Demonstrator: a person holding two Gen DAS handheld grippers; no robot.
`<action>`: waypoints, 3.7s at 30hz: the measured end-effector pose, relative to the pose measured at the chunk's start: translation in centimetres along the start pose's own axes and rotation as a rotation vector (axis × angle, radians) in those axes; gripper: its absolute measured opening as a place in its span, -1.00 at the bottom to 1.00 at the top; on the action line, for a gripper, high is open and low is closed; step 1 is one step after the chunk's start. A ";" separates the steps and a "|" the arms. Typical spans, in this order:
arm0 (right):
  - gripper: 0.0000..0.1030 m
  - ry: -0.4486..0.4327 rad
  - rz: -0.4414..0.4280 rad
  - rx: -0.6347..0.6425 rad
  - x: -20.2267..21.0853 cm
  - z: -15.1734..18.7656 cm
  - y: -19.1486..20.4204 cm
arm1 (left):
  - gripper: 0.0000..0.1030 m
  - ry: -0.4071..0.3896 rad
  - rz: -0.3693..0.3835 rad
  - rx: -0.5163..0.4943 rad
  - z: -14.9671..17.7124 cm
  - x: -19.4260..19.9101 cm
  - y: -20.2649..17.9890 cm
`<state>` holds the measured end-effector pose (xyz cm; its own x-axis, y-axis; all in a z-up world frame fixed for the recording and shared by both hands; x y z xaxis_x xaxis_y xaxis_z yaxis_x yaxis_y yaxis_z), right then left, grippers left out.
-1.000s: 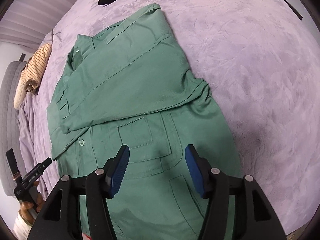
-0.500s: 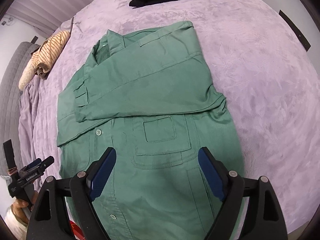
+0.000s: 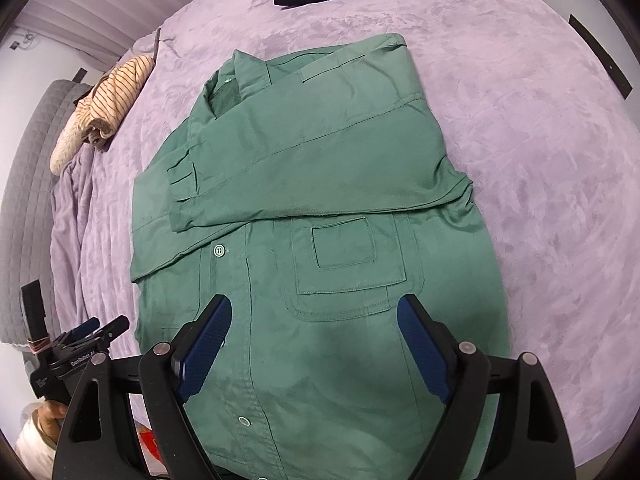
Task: Fold large clothes
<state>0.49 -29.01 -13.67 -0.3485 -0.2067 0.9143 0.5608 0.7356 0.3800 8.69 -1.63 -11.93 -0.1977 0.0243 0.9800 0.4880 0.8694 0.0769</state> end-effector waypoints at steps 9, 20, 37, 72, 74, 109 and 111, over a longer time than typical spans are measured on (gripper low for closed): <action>0.69 0.062 0.049 -0.031 -0.9 0.5 -1.3 | 1.00 0.013 0.014 -0.014 0.3 0.2 -0.7; 0.69 0.102 0.023 -0.069 -1.6 1.3 -3.4 | 1.00 0.034 -0.010 0.002 1.5 0.3 -1.9; 0.69 0.150 -0.015 -0.052 -1.4 2.6 -5.7 | 1.00 0.046 -0.034 0.028 5.2 1.6 -4.1; 0.69 0.092 -0.013 -0.317 -0.5 15.2 -6.1 | 1.00 0.175 0.155 0.106 18.1 -4.2 6.3; 0.69 0.070 -0.023 -0.383 0.2 16.3 -7.6 | 1.00 0.201 0.191 0.119 19.2 -4.7 6.5; 0.62 -0.058 -0.370 -0.760 -1.9 23.2 -9.9 | 0.01 0.234 0.396 0.040 22.6 -5.7 0.9; -0.38 -0.097 -0.406 -0.777 -1.3 23.0 -10.0 | -0.67 0.236 0.483 0.045 22.4 -4.7 0.5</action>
<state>-21.96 -21.24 -21.93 -0.6739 -0.2751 0.6857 0.7201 -0.0367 0.6929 -9.11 9.75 -20.64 0.2395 0.3197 0.9168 0.4380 0.8071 -0.3959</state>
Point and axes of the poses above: each gripper's, at about its wrist camera, not at the fingertips, and x roughly against the way its jaws point, y to its left, z to its underside, the point moved 8 cm from there along -x, roughly the way its jaws point
